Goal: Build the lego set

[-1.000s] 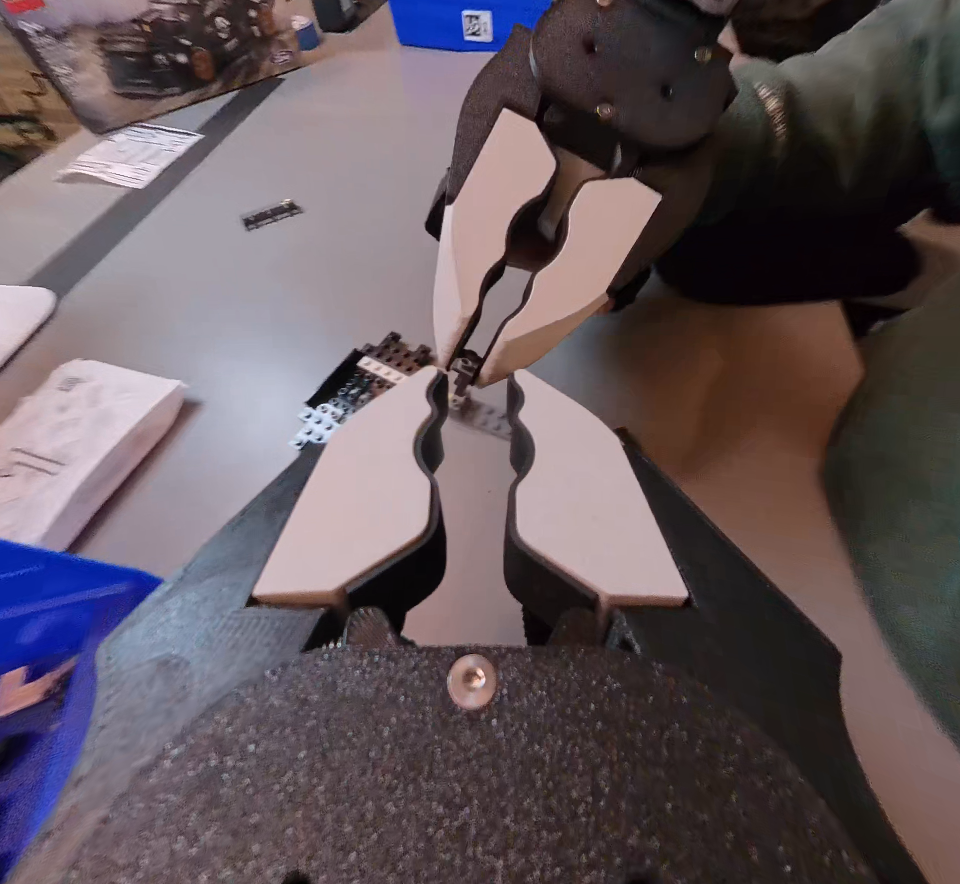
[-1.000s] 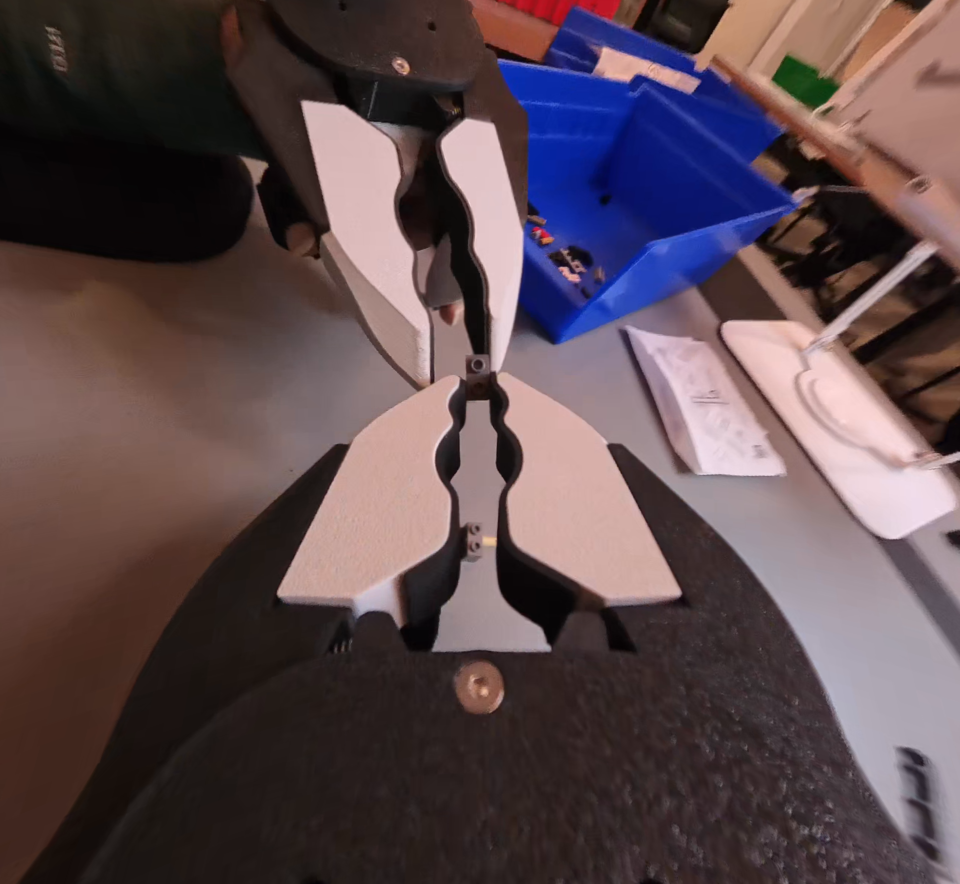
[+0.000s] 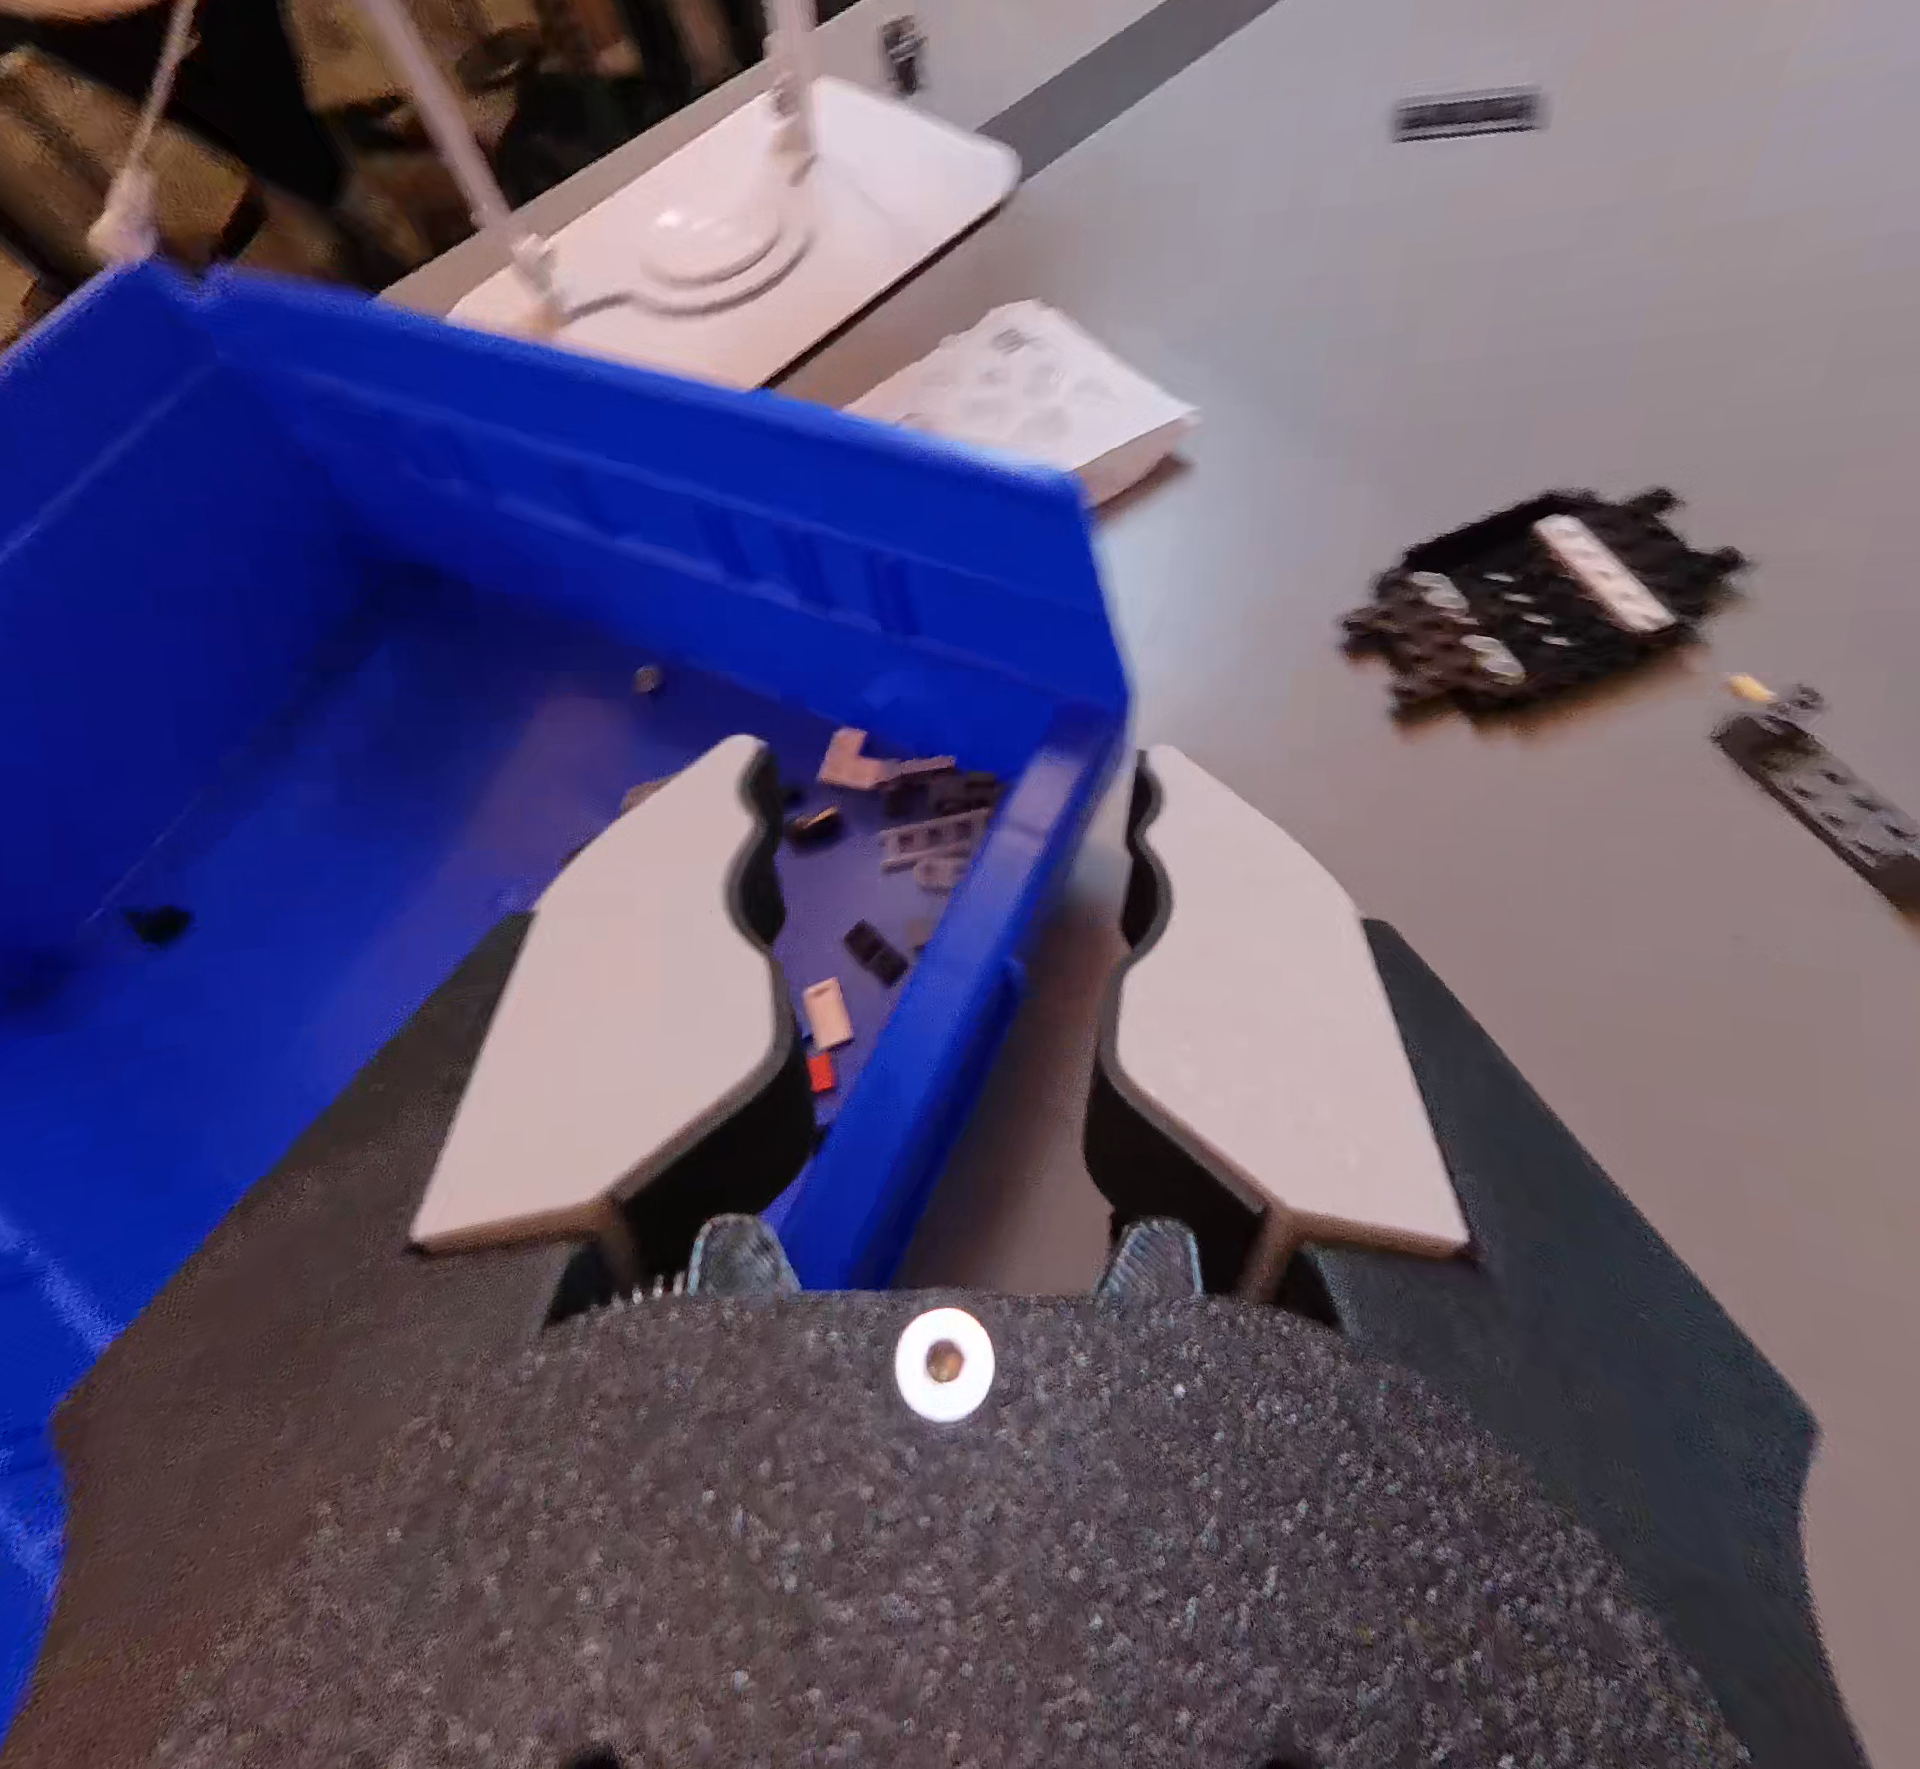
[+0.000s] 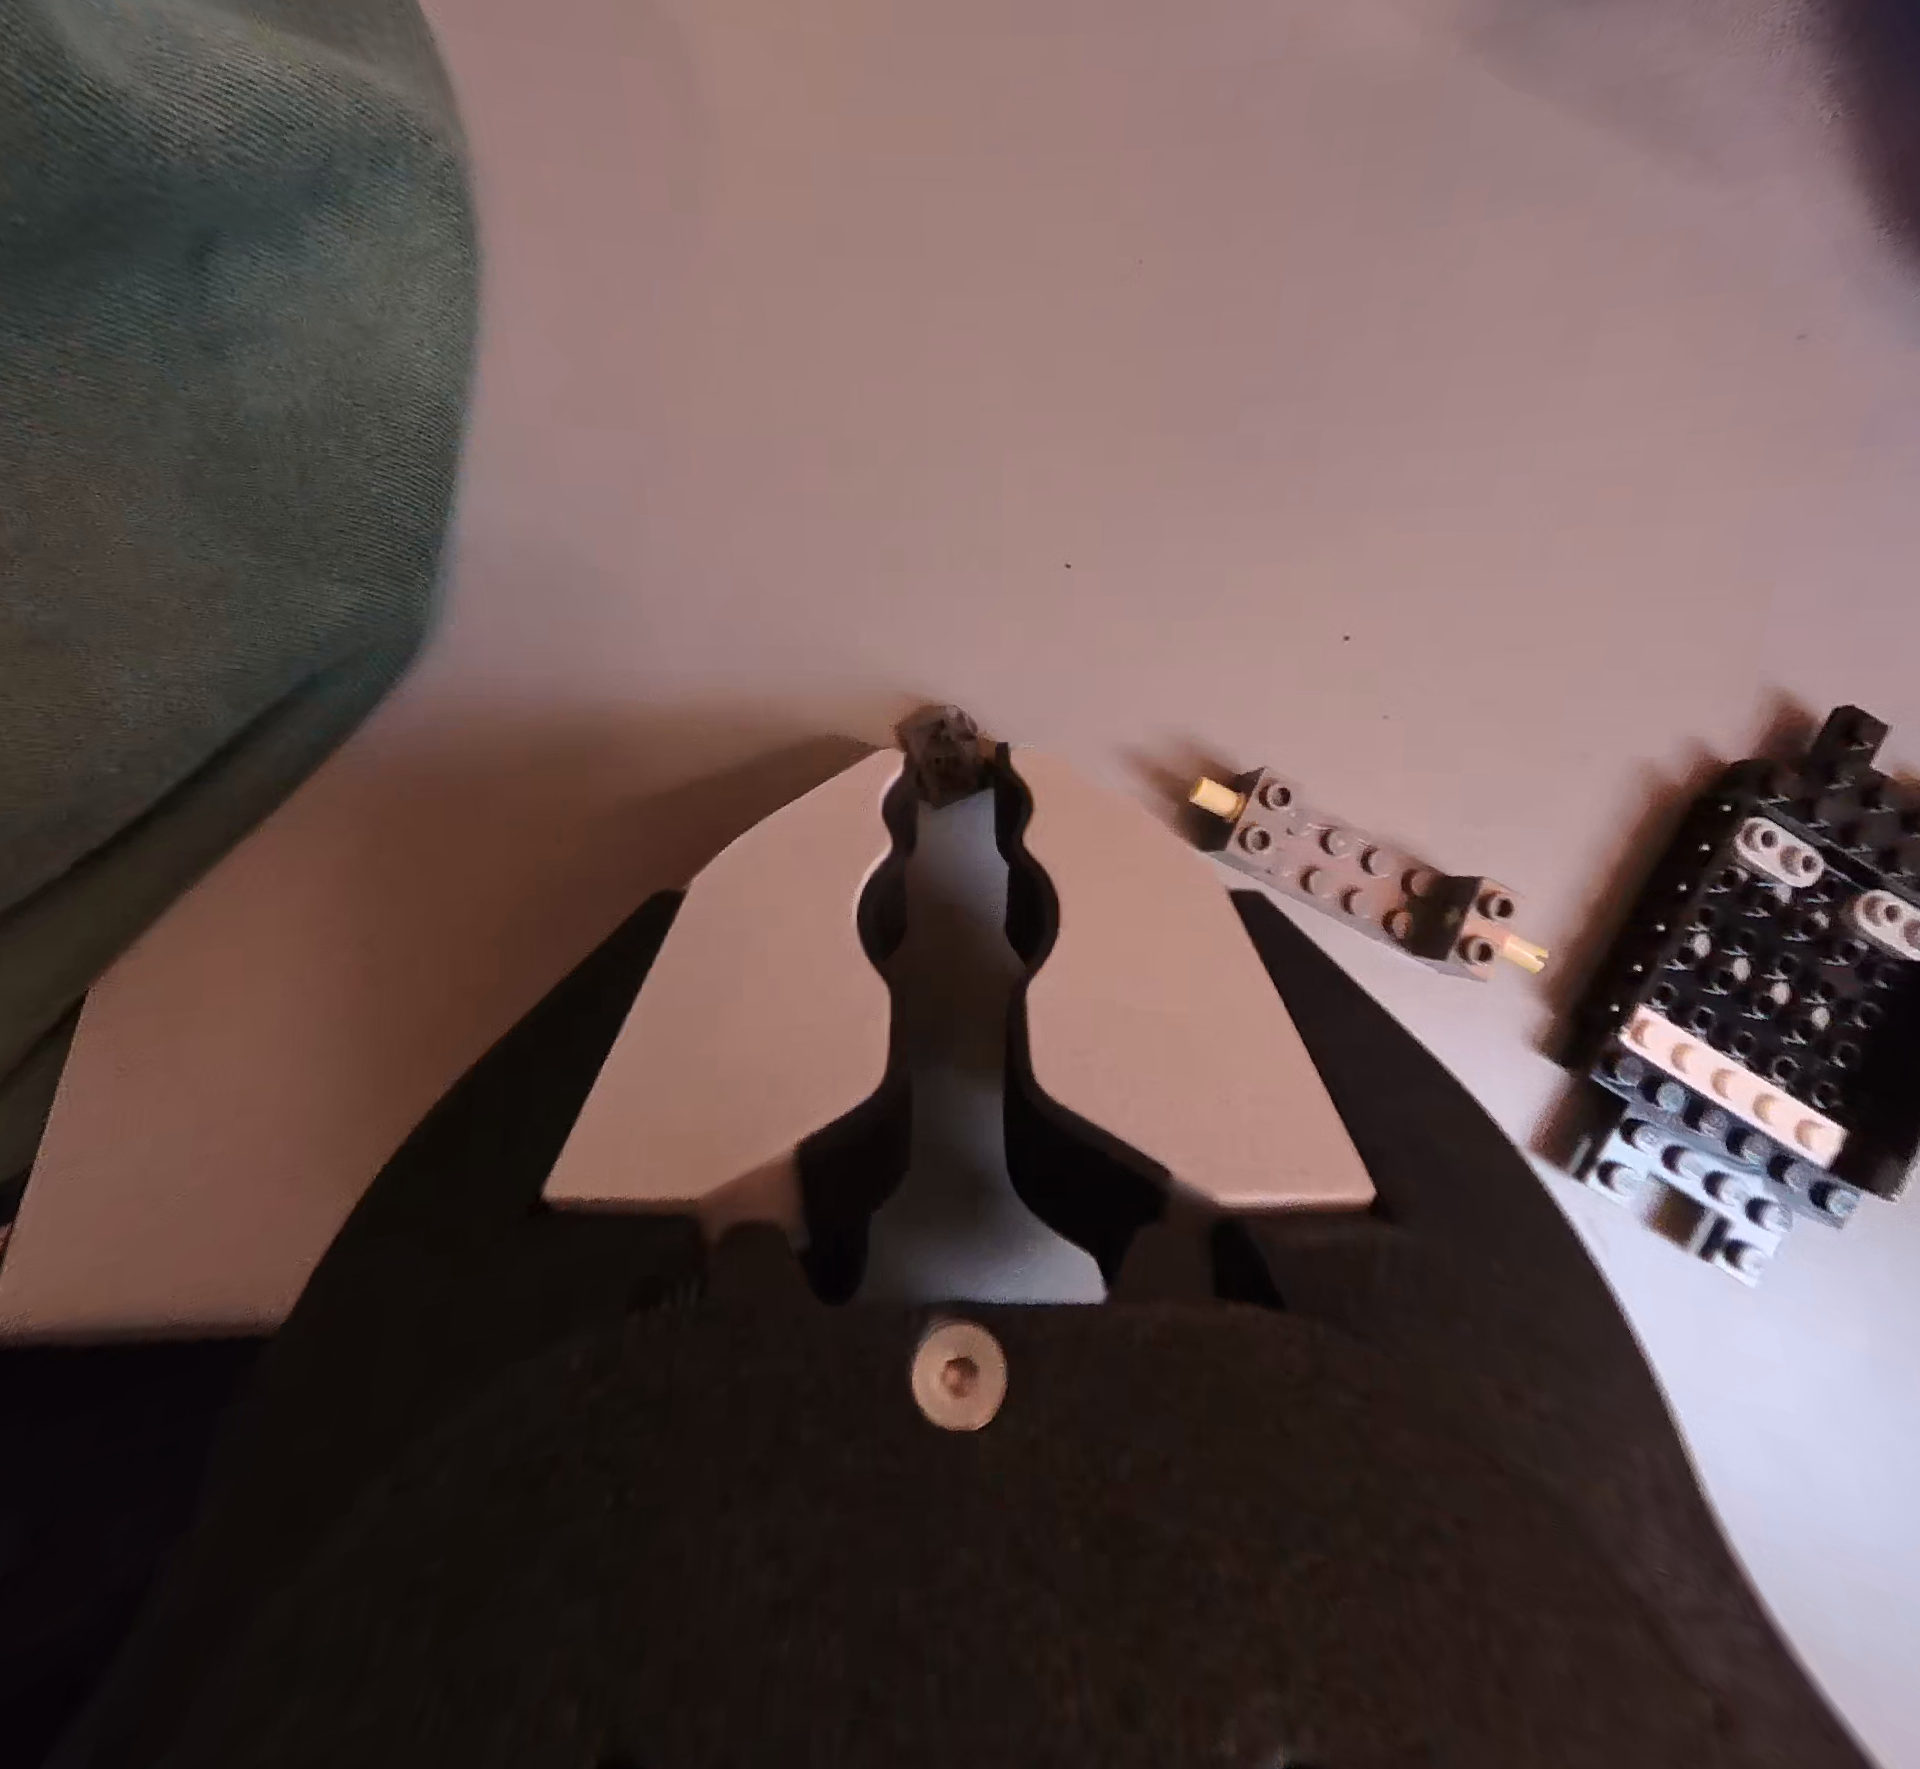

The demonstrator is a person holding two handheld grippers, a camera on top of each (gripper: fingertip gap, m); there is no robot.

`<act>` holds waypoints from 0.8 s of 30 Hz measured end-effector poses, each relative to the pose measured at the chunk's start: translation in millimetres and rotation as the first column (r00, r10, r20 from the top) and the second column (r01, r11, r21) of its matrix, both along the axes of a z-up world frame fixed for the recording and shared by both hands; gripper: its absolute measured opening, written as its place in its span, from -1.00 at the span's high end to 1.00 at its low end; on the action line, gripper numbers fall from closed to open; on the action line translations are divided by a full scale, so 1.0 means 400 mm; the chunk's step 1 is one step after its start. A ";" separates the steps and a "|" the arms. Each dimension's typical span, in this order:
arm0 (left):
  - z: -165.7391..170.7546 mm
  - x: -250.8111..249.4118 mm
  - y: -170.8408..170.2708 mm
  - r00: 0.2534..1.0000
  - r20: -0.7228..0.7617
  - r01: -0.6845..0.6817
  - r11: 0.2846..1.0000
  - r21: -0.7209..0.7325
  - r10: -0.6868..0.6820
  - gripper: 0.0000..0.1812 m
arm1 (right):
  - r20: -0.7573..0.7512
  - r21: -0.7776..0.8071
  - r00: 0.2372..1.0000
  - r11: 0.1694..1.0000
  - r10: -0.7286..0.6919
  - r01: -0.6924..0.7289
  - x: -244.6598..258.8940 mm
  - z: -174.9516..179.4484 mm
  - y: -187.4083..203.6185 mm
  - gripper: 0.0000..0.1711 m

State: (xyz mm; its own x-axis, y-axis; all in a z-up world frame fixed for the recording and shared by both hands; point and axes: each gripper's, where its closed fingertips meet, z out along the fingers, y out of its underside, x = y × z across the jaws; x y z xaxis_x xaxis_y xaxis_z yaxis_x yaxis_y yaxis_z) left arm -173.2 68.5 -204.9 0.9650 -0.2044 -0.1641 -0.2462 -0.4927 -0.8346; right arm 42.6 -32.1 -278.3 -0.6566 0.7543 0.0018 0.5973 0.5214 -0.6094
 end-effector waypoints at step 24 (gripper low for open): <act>0.074 0.282 -0.057 0.850 0.350 0.382 0.918 0.108 -0.394 0.92 | -0.489 0.111 0.838 0.936 -0.242 0.335 -0.092 0.182 0.175 0.70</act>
State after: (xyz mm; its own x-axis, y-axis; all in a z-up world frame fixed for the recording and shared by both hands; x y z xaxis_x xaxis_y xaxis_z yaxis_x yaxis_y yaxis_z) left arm -60.4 45.7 -175.4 0.8018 -0.5750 0.1626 -0.0940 -0.3901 -0.9160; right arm 5.7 37.9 -205.5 -0.2969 0.8643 0.4060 0.4132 0.4996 -0.7614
